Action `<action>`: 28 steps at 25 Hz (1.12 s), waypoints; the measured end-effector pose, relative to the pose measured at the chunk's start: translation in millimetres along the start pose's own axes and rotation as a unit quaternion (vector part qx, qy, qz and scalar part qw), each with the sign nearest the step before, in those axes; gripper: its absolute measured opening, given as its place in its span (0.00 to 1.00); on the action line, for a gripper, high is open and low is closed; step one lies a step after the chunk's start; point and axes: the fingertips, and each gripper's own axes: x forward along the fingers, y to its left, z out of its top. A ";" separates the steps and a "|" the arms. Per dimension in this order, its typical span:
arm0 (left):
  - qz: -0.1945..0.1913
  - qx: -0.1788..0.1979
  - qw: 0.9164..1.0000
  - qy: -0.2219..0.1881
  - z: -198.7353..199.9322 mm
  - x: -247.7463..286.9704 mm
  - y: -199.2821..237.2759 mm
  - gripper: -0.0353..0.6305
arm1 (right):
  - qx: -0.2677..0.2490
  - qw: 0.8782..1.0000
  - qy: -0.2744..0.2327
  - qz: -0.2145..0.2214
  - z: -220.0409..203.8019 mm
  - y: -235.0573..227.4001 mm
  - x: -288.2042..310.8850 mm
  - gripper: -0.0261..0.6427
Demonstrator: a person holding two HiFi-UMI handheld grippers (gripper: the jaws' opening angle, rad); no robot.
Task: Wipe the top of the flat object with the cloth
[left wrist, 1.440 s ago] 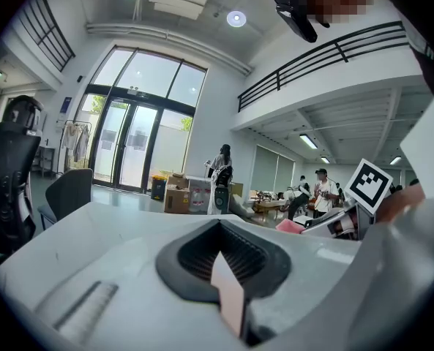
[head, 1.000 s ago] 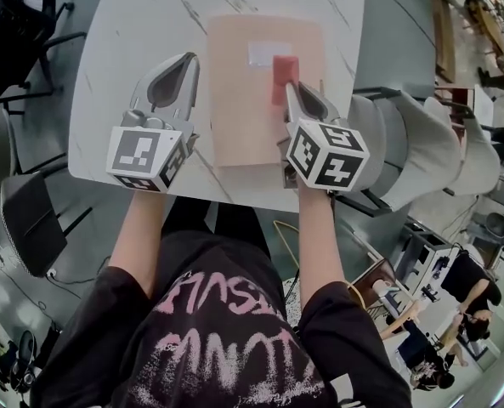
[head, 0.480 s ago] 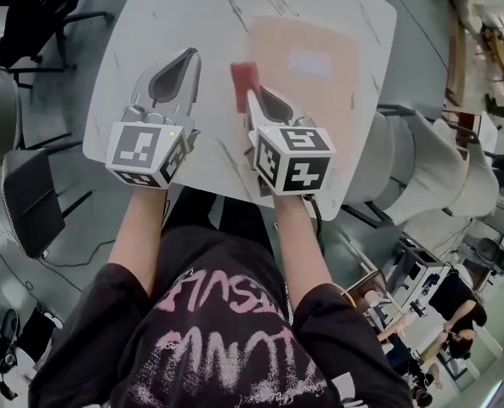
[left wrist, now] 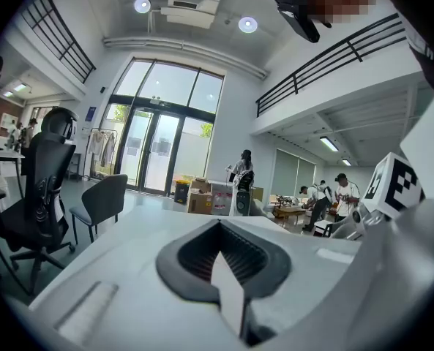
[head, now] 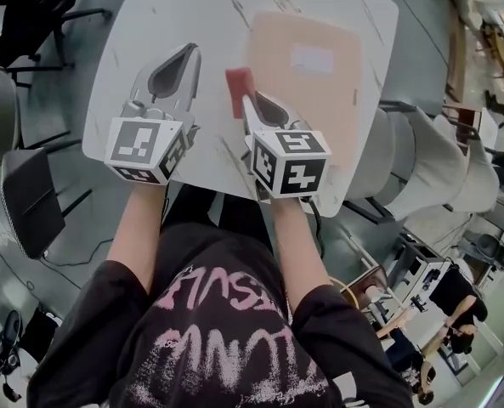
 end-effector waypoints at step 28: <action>-0.071 0.018 0.997 0.015 -10.6 36.1 -83.8 0.05 | 0.069 0.994 -0.017 -0.084 -31.2 -101.7 -64.3 0.12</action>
